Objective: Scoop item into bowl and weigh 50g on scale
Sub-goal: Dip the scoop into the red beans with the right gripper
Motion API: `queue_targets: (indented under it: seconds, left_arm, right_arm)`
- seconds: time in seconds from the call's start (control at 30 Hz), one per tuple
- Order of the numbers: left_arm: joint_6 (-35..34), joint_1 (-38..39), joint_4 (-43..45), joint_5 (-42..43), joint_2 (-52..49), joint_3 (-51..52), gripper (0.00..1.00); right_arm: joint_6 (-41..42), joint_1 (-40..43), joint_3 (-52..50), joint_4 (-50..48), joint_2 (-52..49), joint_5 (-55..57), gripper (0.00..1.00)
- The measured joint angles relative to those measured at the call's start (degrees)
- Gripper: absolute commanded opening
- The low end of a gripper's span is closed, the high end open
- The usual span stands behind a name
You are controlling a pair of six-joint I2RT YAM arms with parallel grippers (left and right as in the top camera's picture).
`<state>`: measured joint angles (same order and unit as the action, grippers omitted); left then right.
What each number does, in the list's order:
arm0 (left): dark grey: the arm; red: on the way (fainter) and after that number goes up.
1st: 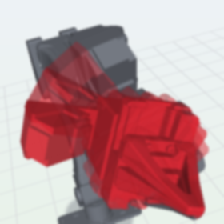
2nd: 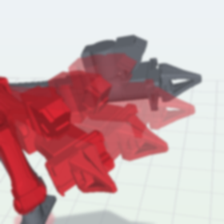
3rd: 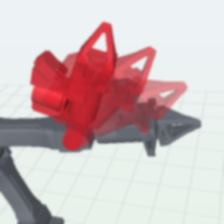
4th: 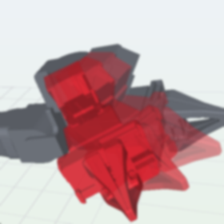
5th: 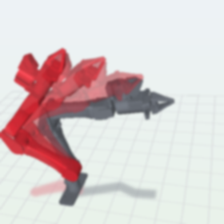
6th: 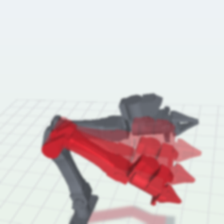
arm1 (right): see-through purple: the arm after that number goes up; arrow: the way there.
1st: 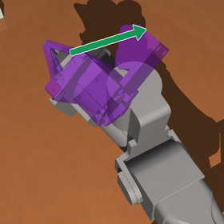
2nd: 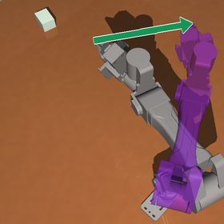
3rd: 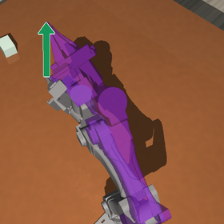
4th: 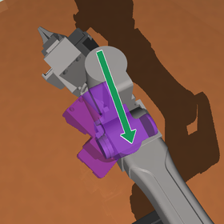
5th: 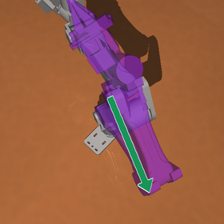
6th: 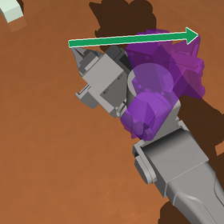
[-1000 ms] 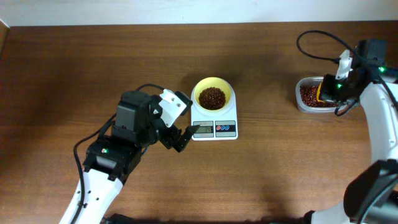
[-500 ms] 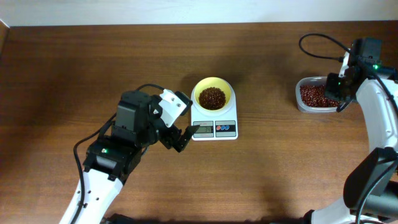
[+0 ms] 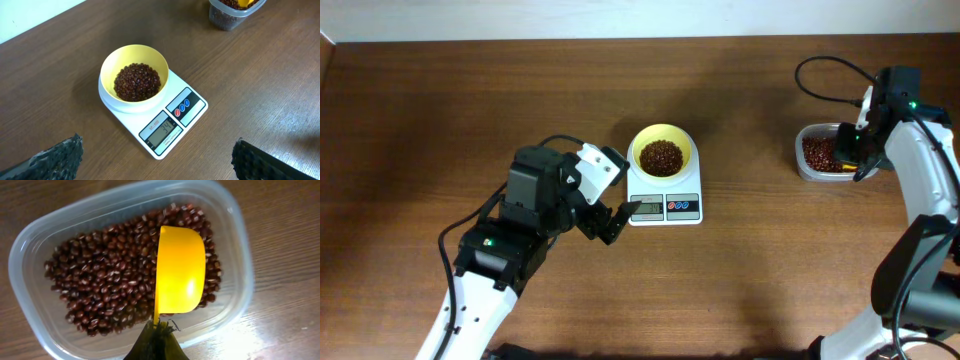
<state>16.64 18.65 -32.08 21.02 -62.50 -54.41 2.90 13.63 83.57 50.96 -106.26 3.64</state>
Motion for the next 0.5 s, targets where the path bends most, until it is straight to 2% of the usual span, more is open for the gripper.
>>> queue_targets:
  seconds: [0.37, 0.5]
  left_arm:
    - [0.0, 0.0, 0.0, 0.0, 0.0, 0.0, 0.99]
    - [0.0, 0.0, 0.0, 0.0, 0.0, 0.0, 0.99]
  right_arm:
    - [0.11, 0.33, 0.02, 1.31, -0.85, -9.6, 0.04]
    - [0.15, 2.91, 0.02, 1.33, -0.85, -13.25, 0.04]
